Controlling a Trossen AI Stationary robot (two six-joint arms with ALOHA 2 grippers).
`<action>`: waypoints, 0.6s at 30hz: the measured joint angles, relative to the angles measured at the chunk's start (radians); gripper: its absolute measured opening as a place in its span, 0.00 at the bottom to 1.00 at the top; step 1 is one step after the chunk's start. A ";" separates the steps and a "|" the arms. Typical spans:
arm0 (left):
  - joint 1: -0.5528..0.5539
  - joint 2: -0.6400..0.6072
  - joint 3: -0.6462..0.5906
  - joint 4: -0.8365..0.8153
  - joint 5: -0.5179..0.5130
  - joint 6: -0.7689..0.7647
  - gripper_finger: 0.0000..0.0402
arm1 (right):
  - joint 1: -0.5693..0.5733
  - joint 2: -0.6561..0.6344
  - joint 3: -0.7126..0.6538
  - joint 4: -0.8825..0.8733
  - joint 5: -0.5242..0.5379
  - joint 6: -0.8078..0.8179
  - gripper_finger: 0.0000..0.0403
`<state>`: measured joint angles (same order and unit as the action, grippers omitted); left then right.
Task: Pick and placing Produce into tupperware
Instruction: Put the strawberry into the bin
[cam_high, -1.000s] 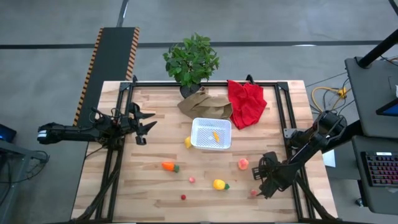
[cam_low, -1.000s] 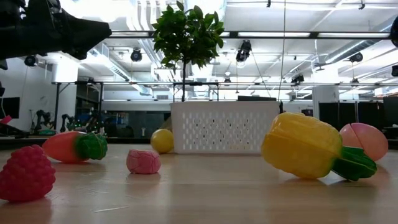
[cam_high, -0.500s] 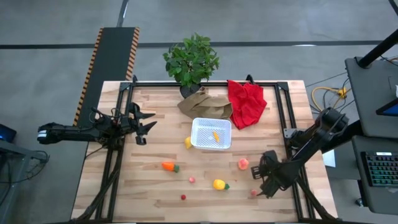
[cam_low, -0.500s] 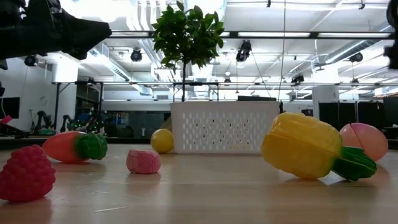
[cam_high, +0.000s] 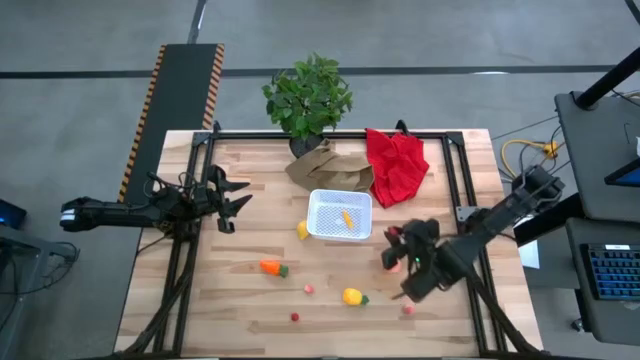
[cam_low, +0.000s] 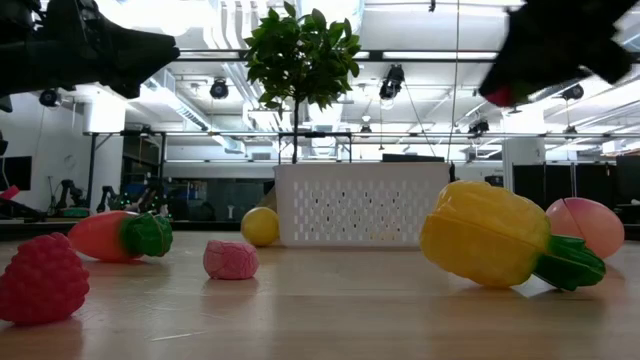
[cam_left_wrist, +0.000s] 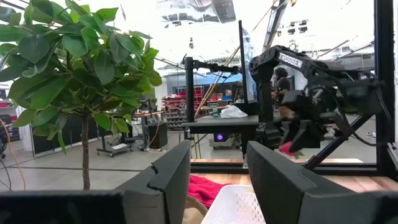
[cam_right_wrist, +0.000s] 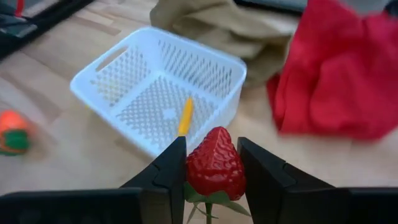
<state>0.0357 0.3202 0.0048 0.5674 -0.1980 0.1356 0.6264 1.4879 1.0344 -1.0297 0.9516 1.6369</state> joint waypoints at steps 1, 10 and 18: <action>0.000 0.000 0.000 -0.001 0.000 0.000 0.36 | -0.028 0.000 0.011 0.006 0.000 -0.068 0.28; 0.000 -0.001 0.000 -0.001 0.000 0.000 0.36 | -0.304 -0.002 0.059 0.154 -0.126 -0.621 0.28; 0.000 -0.002 0.000 0.000 0.000 0.001 0.36 | -0.529 -0.001 0.056 0.376 -0.388 -1.000 0.28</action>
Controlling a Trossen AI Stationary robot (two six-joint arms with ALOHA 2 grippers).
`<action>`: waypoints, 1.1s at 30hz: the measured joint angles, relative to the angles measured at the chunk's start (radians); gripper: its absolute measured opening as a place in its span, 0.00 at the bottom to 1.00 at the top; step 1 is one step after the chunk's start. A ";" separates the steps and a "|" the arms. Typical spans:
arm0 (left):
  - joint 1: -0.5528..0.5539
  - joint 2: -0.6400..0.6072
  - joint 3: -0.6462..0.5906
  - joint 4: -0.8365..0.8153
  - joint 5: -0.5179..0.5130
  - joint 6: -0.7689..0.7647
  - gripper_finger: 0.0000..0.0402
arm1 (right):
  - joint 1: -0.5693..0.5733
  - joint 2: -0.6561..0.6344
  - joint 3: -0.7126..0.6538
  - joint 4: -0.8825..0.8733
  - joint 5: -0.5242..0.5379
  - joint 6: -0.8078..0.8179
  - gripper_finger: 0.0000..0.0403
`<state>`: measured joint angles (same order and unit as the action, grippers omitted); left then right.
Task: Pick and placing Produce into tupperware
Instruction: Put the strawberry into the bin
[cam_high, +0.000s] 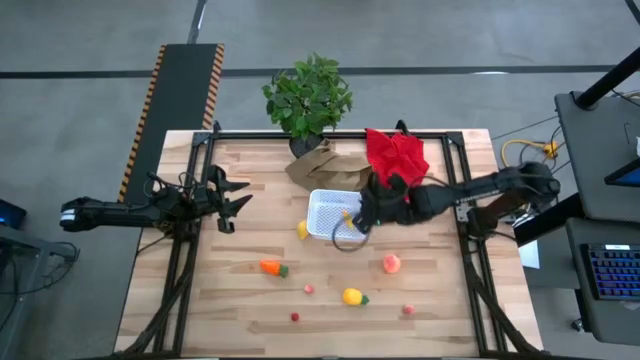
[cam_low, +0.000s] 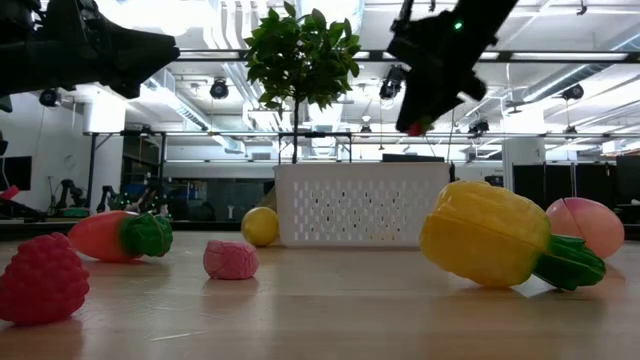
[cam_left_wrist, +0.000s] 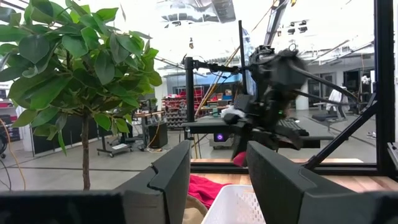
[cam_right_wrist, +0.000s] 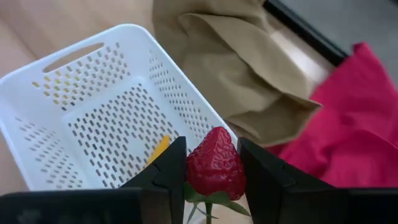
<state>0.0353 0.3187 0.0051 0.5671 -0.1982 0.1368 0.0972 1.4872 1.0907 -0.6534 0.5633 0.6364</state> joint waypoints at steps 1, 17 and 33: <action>0.000 0.000 0.000 0.000 0.000 0.000 0.36 | -0.024 0.000 -0.001 0.017 -0.030 -0.030 0.28; 0.000 0.002 0.000 0.000 0.000 0.000 0.36 | -0.187 0.037 -0.038 0.117 -0.287 -0.189 0.28; 0.000 0.000 0.000 0.000 0.000 0.000 0.36 | -0.185 0.192 -0.025 0.123 -0.309 -0.193 0.38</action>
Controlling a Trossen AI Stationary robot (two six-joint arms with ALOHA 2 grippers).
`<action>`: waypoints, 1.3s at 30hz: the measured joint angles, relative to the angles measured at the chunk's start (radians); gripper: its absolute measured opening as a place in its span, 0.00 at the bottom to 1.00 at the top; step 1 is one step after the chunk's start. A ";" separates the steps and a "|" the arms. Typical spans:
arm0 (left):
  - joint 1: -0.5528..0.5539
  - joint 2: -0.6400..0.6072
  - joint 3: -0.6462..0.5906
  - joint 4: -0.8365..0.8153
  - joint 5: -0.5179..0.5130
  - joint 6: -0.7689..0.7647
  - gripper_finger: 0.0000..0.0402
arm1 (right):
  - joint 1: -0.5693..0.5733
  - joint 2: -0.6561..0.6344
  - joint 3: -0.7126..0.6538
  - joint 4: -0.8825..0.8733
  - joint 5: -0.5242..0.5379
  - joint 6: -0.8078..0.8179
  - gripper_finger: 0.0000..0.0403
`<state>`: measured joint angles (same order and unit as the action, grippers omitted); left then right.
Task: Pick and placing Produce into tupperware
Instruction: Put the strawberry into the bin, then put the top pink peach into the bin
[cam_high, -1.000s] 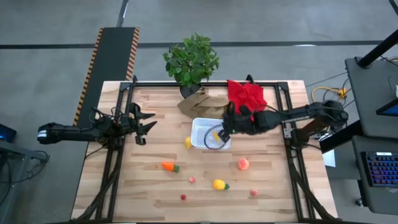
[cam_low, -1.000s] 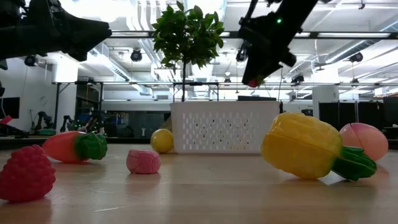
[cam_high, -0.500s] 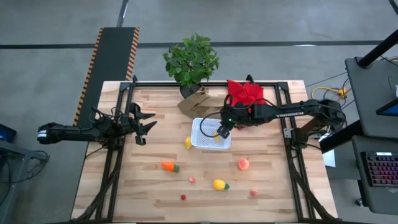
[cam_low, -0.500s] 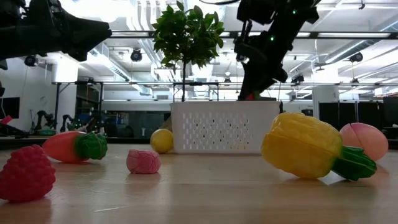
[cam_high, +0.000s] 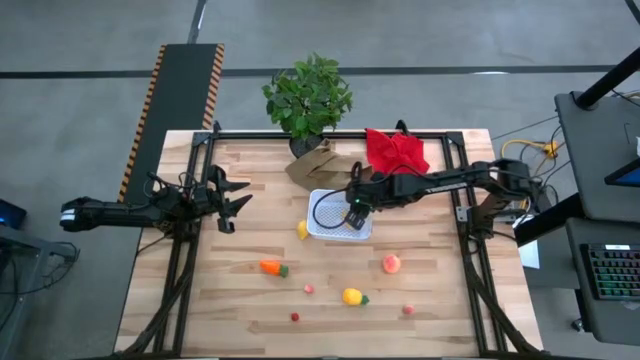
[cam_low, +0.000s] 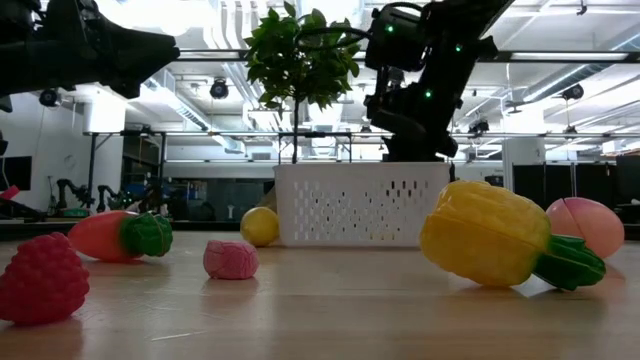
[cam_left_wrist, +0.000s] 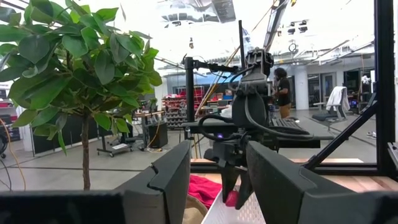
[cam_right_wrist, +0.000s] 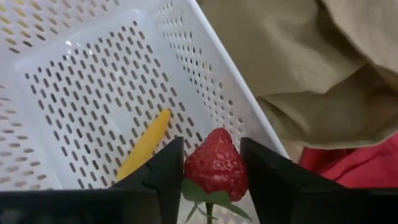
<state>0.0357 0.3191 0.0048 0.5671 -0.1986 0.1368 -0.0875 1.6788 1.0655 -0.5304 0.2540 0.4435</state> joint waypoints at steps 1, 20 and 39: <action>0.000 0.000 0.000 0.000 0.000 0.000 0.36 | 0.000 0.005 0.003 0.000 0.000 0.000 0.40; 0.000 0.001 0.000 -0.001 0.000 0.000 0.36 | 0.066 -0.129 0.077 -0.022 0.011 -0.034 0.50; 0.000 0.001 0.000 0.001 0.000 0.000 0.36 | 0.520 -0.482 0.063 -0.142 0.262 0.251 0.50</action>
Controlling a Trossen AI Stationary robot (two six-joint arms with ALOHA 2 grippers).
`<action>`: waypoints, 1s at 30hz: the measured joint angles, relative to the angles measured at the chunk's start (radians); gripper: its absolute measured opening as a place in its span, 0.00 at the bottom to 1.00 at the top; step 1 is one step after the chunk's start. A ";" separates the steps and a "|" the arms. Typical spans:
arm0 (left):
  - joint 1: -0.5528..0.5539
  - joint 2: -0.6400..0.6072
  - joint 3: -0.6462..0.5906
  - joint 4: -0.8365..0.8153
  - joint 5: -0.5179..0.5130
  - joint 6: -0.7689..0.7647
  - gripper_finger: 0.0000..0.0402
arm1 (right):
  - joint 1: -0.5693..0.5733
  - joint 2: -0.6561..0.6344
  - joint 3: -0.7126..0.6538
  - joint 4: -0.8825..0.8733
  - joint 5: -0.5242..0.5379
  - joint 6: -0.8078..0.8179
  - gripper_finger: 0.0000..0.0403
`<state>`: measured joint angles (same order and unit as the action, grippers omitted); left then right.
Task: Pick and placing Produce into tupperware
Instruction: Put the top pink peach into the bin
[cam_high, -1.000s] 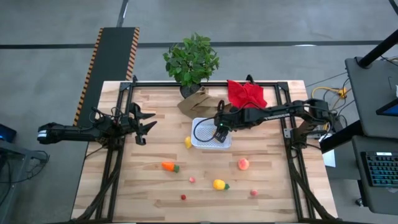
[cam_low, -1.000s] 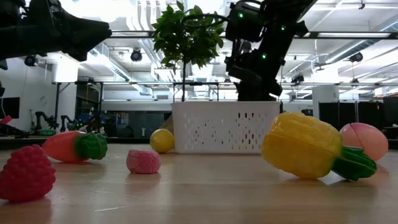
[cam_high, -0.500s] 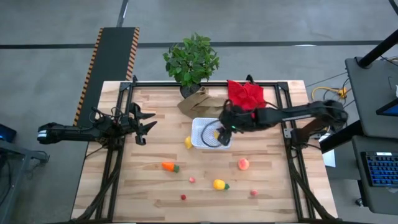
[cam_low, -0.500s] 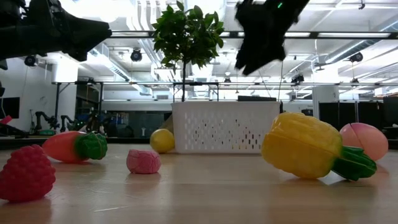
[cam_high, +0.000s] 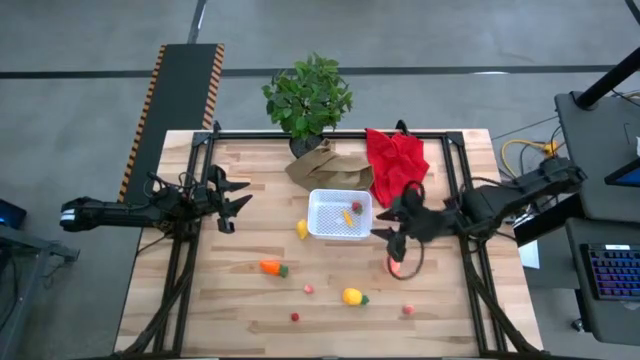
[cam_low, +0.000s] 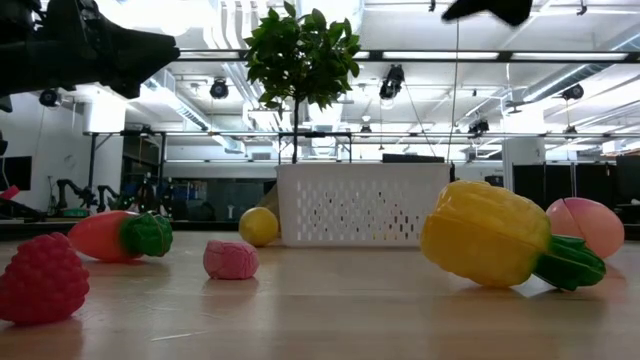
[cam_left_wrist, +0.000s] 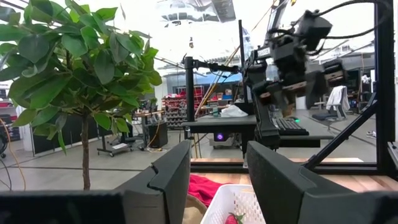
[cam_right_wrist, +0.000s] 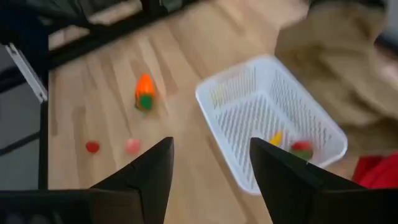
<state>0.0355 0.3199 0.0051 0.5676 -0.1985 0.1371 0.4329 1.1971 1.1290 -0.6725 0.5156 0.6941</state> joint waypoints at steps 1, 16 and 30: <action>0.000 0.000 0.000 0.000 0.000 0.000 0.36 | 0.036 0.003 0.009 -0.008 0.068 0.001 0.50; 0.000 -0.001 0.000 -0.001 0.000 -0.001 0.36 | 0.223 0.035 0.038 -0.429 0.246 0.740 0.50; -0.001 0.000 0.000 -0.007 0.007 -0.045 0.36 | 0.223 0.179 0.047 -0.491 0.056 0.932 0.50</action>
<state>0.0349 0.3196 0.0051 0.5603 -0.1913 0.0925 0.6563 1.3758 1.1762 -1.1630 0.5717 1.6264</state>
